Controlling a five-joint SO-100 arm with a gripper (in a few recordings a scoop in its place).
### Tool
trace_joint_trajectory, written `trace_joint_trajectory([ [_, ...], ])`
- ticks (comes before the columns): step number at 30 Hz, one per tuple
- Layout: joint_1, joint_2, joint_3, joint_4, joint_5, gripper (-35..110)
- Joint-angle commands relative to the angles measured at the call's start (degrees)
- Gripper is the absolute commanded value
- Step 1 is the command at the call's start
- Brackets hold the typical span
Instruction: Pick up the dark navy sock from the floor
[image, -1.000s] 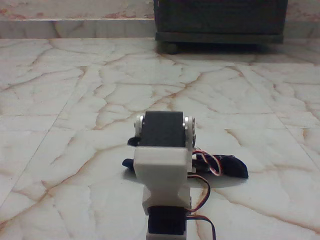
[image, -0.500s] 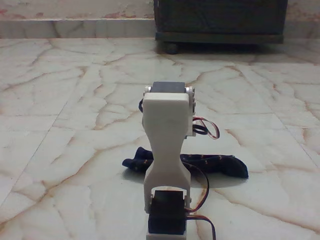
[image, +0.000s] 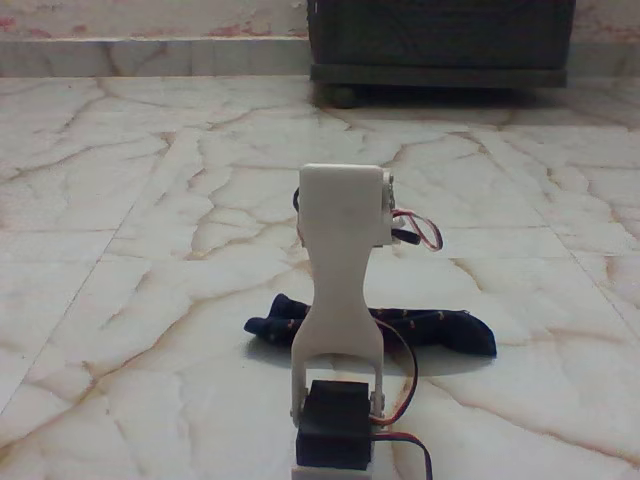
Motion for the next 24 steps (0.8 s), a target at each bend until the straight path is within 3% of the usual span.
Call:
trace_joint_trajectory([
  [1,0.70,-0.18,-4.57,1.41,2.81,4],
  [12,1.32,-12.83,-27.69,34.98,27.07,11],
  [16,2.11,-19.60,-37.53,46.58,31.46,11],
  [24,3.52,-29.53,-48.34,54.58,36.56,10],
])
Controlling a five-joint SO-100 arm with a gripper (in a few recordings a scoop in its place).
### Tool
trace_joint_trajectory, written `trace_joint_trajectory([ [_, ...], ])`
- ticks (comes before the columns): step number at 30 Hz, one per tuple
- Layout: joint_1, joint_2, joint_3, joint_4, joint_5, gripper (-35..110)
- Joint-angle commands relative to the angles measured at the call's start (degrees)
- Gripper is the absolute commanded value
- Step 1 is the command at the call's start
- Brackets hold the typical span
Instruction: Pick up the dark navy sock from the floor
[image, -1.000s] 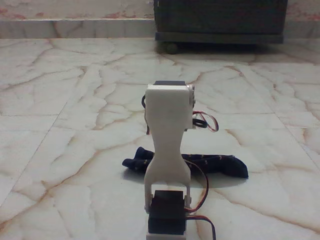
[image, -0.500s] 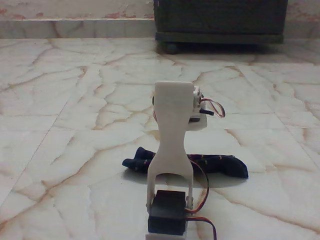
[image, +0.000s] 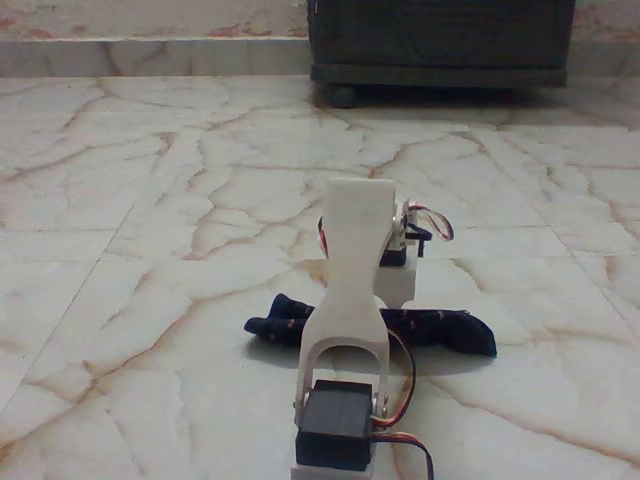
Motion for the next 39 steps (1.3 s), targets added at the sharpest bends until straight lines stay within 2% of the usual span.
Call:
trace_joint_trajectory([
  [1,0.70,0.53,-3.69,3.25,1.41,10],
  [7,1.85,-3.87,-9.05,13.54,1.76,11],
  [20,0.70,-20.57,-25.75,10.72,3.08,10],
  [25,0.97,-24.08,-26.81,5.10,2.55,9],
  [31,2.29,-25.75,-22.76,-7.65,-2.90,6],
  [39,1.67,-20.74,-15.82,-13.36,-10.81,0],
])
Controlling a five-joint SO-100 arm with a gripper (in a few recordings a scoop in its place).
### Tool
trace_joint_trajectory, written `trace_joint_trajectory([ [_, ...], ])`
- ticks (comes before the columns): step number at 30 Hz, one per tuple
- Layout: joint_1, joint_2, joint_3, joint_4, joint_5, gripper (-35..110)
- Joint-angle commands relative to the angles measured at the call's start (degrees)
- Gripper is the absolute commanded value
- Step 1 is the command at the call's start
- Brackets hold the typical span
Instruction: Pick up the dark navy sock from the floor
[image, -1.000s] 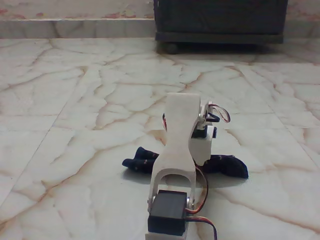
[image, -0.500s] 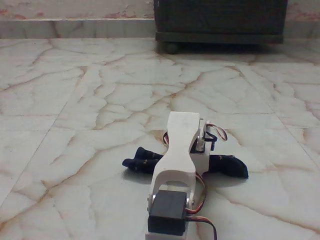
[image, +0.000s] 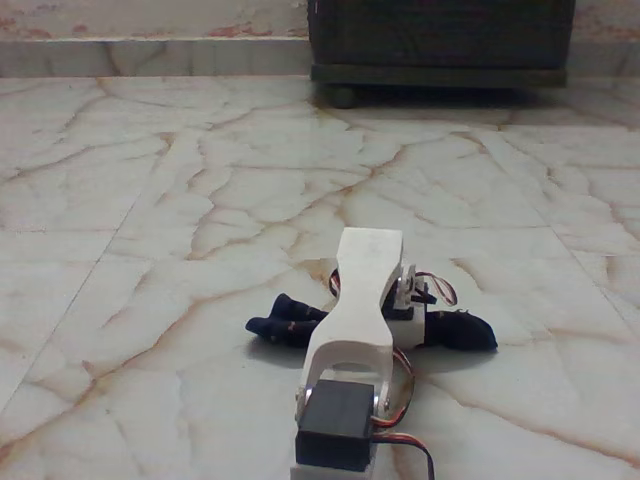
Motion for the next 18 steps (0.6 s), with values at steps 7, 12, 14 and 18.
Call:
trace_joint_trajectory([
  [7,-1.05,18.46,18.19,-7.73,-10.99,0],
  [12,-0.70,27.25,26.28,-3.87,-16.26,0],
  [14,-0.44,29.71,26.37,0.26,-16.52,0],
  [18,-0.79,35.24,29.71,2.46,-17.75,0],
])
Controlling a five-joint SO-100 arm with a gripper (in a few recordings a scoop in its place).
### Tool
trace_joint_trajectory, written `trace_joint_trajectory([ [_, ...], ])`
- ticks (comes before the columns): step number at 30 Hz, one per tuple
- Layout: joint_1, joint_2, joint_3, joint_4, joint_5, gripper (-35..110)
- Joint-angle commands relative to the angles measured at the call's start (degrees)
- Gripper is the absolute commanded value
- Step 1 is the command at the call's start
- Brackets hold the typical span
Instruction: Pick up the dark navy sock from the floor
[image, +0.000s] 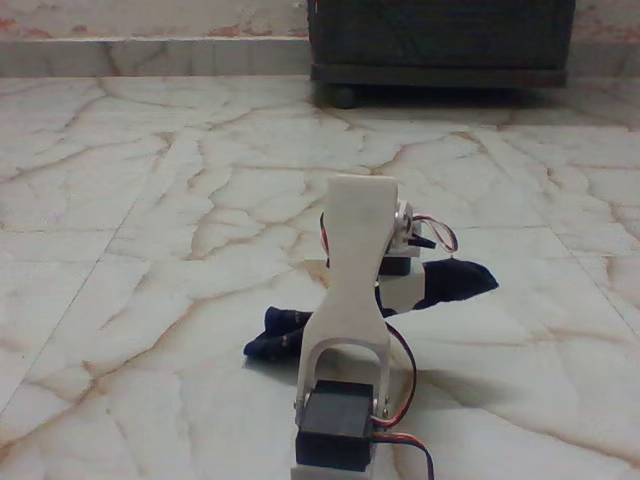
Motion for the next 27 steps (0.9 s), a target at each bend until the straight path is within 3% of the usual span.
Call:
trace_joint_trajectory([
  [1,0.09,8.35,10.02,-10.28,-3.08,0],
  [4,-0.09,19.16,31.03,-24.43,-7.65,0],
  [9,0.79,28.83,47.11,-32.70,-13.71,0],
  [19,1.23,51.59,68.82,-34.63,-20.83,0],
  [23,1.76,61.70,75.85,-35.07,-26.98,0],
  [27,2.20,72.69,84.81,-42.71,-36.04,0],
])
